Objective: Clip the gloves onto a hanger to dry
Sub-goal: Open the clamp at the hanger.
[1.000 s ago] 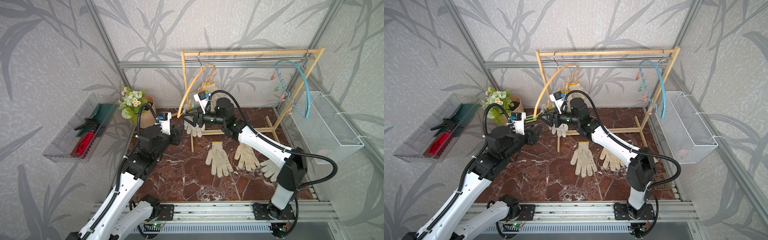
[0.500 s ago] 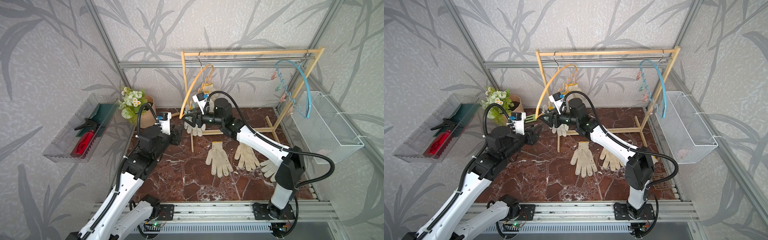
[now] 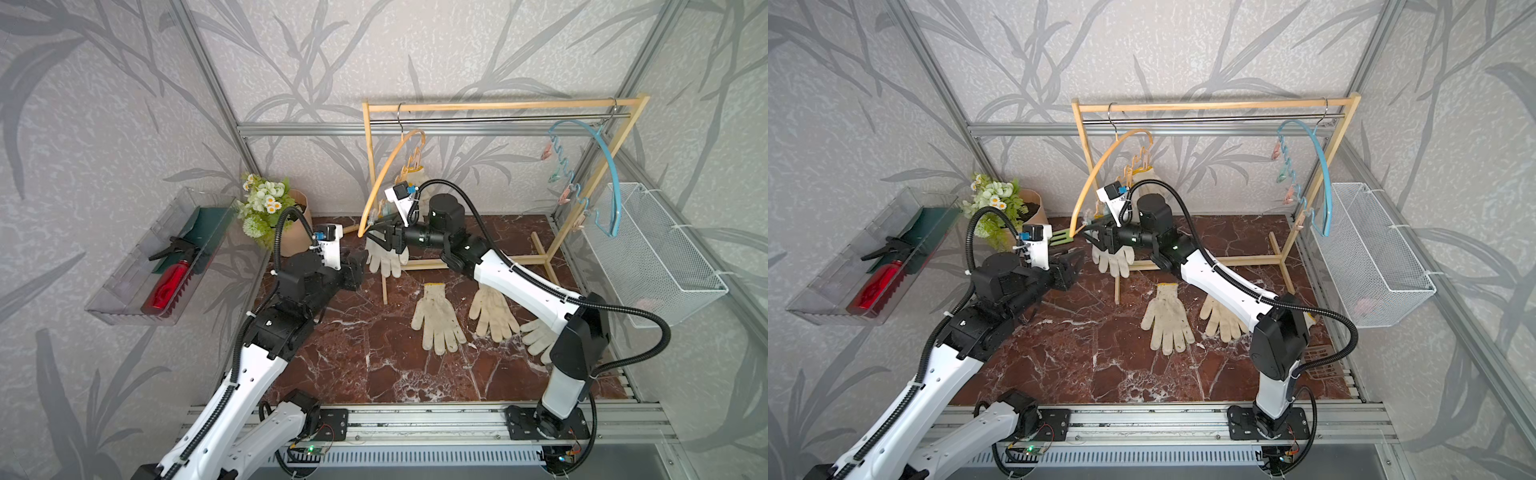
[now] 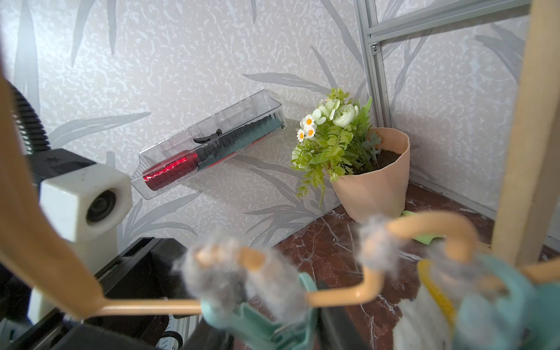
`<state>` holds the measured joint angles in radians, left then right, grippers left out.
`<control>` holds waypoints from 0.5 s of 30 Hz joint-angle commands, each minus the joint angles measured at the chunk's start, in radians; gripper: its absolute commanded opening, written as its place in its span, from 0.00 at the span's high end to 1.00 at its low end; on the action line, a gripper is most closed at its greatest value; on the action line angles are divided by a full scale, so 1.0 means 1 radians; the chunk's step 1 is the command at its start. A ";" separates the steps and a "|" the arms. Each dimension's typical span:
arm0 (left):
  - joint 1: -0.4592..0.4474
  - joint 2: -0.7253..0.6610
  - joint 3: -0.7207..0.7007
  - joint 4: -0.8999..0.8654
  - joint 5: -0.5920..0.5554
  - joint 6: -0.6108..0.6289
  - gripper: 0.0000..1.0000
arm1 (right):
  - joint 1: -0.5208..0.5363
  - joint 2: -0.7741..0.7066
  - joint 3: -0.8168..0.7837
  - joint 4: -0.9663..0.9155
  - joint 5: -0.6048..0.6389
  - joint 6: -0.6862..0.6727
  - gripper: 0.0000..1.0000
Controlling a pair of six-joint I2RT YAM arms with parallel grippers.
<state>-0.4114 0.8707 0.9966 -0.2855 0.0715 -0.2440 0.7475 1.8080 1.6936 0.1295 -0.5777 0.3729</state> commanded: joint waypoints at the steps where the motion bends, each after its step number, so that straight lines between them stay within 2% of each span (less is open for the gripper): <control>1: -0.003 -0.016 -0.014 -0.022 -0.007 0.008 0.48 | -0.002 0.007 0.039 0.015 -0.010 0.001 0.63; 6: -0.003 -0.021 -0.042 -0.022 -0.020 -0.007 0.48 | -0.002 0.000 0.035 0.021 -0.011 0.006 0.68; 15: -0.003 -0.043 -0.124 -0.008 -0.027 -0.058 0.49 | -0.002 -0.003 0.027 0.026 -0.009 0.008 0.69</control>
<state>-0.4114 0.8452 0.8921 -0.2955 0.0612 -0.2775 0.7479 1.8080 1.6936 0.1295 -0.5846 0.3737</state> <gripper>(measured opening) 0.515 0.316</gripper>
